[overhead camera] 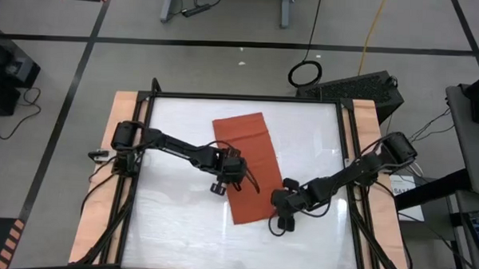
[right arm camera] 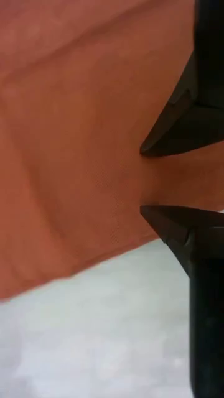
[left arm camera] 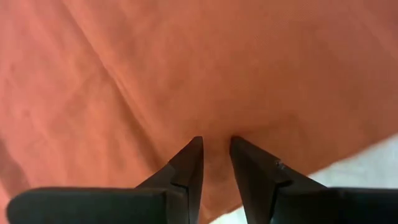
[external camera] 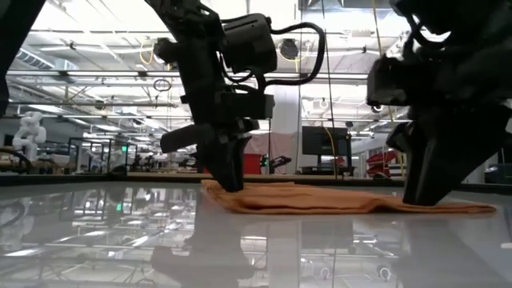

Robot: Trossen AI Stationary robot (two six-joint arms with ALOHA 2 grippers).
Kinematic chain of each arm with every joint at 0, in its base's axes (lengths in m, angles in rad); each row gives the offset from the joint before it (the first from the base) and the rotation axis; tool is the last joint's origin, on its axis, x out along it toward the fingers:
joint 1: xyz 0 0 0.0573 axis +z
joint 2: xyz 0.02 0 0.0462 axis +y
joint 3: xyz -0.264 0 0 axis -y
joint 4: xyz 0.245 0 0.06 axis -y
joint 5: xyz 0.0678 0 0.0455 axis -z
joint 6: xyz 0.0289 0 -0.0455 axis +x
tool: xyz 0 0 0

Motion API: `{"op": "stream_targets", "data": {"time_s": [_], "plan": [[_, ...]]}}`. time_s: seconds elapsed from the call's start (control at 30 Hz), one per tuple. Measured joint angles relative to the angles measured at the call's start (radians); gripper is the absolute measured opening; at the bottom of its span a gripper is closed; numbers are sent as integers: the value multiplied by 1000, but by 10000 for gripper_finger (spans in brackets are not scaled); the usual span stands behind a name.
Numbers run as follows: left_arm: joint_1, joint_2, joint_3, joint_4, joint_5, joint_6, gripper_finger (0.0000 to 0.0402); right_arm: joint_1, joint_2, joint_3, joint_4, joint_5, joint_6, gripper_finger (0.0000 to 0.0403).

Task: Roll towel into tight, uniform cylinder
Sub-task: Roll the kitchen towel

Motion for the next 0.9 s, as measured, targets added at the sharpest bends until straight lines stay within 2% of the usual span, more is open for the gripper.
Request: {"op": "stream_targets", "data": {"time_s": [0.27,0.5,0.7,0.9], "plan": [[18,21,5,-3,-56,110,93,24,41,-5,228,-36,89,132],[20,27,35,-54,-87,111,93,23,29,-5,199,-31,73,132],[-16,-21,115,-157,-102,68,93,31,-86,-6,142,20,-50,132],[-97,-97,133,-215,-68,30,93,83,-178,-5,15,59,-289,132]]}}
